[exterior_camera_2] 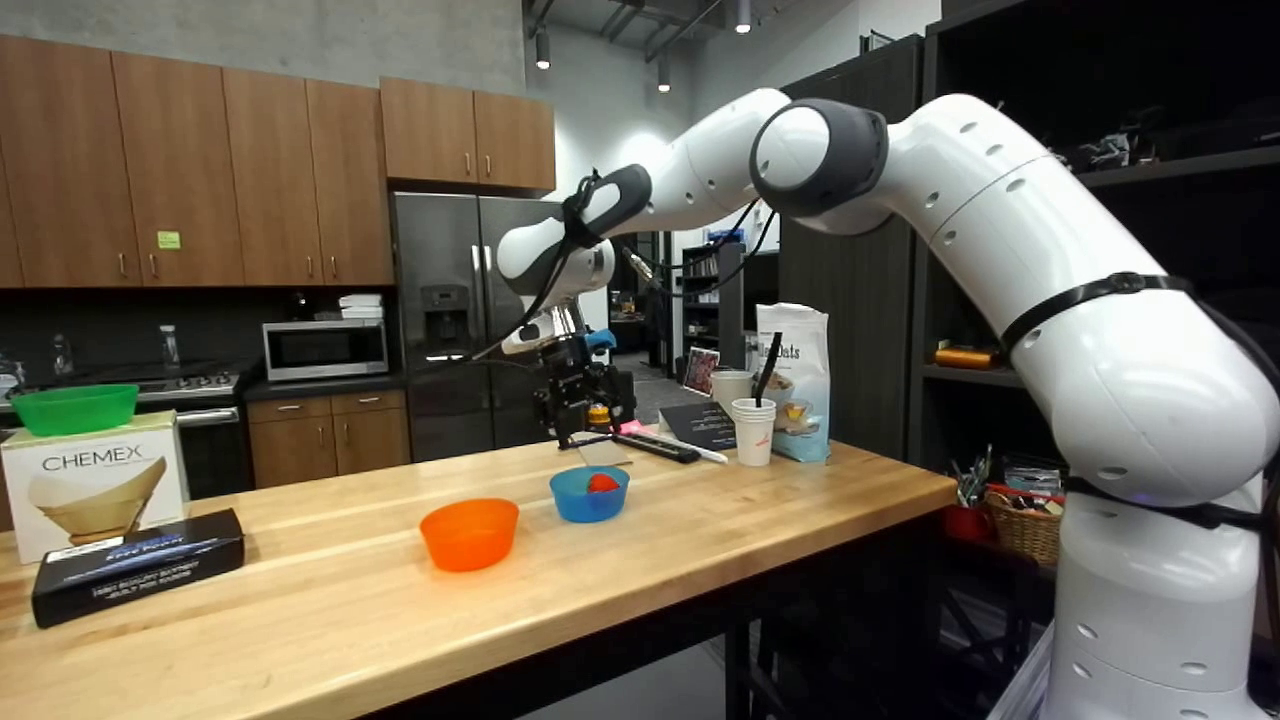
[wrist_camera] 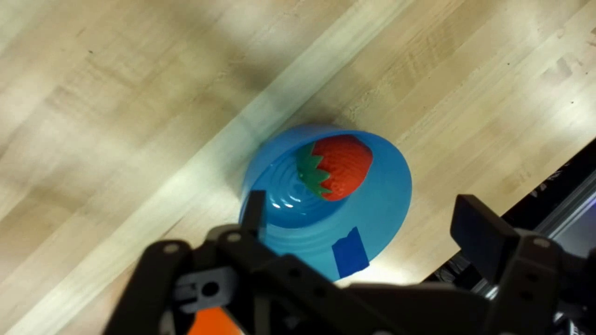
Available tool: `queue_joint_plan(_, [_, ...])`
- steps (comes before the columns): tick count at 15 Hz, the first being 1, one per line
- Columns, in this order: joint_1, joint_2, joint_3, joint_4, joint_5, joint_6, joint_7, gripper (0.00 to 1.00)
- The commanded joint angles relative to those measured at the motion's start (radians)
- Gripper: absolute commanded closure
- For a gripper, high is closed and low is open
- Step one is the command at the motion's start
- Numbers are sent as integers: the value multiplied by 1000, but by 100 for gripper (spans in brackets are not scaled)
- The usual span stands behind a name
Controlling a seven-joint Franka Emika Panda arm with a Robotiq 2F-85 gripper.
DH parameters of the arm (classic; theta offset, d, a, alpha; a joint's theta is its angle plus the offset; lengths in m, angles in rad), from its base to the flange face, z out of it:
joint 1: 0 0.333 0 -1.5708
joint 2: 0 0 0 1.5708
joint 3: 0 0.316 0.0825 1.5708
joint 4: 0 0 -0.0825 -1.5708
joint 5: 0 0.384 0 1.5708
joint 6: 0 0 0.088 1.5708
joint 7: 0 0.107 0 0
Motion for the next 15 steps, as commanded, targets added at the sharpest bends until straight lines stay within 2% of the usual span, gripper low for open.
queue_joint_plan(1, [-22,69,2,131,24,-108,-104,0])
queue_joint_plan(5, [-16,110,-11,214,12,-187,-132,0])
queue_joint_plan(8, [0,122,-26,259,12,-220,-58,0])
queue_joint_plan(12, [4,101,-27,255,14,-123,72,0])
queue_joint_plan(15, [13,99,-27,261,-10,-68,106,0])
